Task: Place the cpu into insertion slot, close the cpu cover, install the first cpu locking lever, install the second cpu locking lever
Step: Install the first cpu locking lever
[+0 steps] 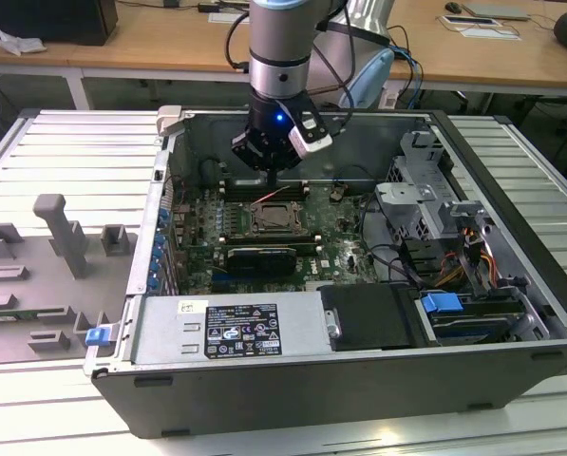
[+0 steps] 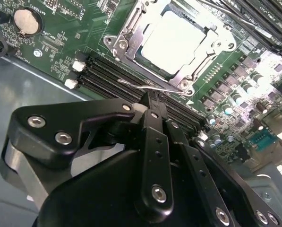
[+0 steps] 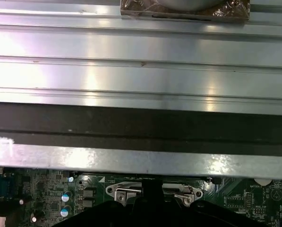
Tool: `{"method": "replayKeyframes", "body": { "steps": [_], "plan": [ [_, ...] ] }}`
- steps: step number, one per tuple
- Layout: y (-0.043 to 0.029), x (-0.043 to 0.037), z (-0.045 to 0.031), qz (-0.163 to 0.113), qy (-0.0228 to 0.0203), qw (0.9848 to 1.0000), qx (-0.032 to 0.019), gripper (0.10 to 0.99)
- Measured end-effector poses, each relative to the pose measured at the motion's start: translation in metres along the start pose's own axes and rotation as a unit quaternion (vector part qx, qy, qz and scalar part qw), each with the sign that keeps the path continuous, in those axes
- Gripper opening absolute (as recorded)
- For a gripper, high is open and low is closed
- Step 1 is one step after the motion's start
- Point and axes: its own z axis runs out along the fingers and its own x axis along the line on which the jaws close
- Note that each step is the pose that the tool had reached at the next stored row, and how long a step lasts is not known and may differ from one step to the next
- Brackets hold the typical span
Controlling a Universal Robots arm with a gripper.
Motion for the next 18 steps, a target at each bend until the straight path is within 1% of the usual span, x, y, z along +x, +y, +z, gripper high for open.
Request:
{"method": "replayKeyframes", "body": {
  "steps": [4, 8, 13, 18],
  "plan": [
    [-0.0003, -0.0026, 0.0025, 0.0, 0.0, 1.0, 0.0, 0.106],
    [0.0003, -0.0075, 0.0059, 0.0, 0.0, 1.0, 0.0, 0.106],
    [0.0019, -0.01, 0.0086, -0.001, 0.0, 1.0, -0.0001, 0.106],
    [0.0024, -0.0139, 0.0139, -0.002, 0.0002, 1.0, 0.0, 0.106]
  ]
}}
